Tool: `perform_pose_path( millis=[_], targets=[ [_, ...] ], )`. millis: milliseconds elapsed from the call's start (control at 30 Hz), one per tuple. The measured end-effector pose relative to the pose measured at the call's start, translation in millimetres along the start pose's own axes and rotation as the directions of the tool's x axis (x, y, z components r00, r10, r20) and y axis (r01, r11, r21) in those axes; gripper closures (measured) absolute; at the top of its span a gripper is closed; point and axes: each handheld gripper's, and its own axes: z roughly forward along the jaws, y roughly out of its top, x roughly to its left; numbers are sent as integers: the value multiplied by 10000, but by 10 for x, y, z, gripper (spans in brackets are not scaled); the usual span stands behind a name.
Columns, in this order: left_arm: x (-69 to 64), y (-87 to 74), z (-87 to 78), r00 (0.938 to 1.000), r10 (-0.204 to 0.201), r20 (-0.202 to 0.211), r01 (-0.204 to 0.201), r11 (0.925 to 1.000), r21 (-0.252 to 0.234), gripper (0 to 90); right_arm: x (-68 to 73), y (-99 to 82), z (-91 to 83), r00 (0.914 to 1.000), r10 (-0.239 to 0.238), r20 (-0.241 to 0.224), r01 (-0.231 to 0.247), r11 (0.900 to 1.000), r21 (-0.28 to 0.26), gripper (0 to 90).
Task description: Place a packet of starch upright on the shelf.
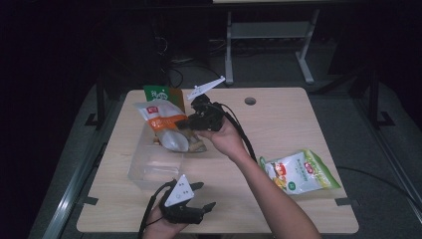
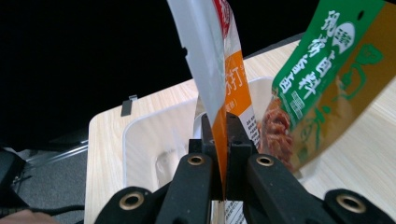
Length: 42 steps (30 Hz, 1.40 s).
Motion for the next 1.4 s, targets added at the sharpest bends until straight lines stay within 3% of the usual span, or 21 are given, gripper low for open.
perform_pose_path(
  millis=[400,667,867,1000,1100,1300,1400],
  targets=[
    [16,-82,-64,10000,-75,65,76,9999,-87,292,21,40,445,9996,46,-294,-44,10000,78,898],
    [39,-117,-74,9992,-374,131,376,9992,-162,290,22,21,750,9979,225,-603,-223,9997,32,898],
    [30,-122,-46,9996,-220,168,221,9997,-70,290,-11,-118,983,9955,504,-799,-525,9983,-237,898],
    [24,-126,-51,9998,-134,130,135,9999,-60,291,-49,-279,1111,9958,649,-653,-647,9979,42,896],
    [34,-125,-55,9998,-160,134,161,9998,-85,290,-102,-360,1106,9927,1024,-638,-1030,9947,-58,865],
    [21,-124,-30,9997,-128,192,129,9999,-63,290,-90,-411,1024,9989,415,-207,-401,9971,644,848],
    [9,-126,-23,9997,-158,194,159,9999,-38,290,-74,-442,1015,9989,355,-297,-329,9959,839,885]
  ],
)
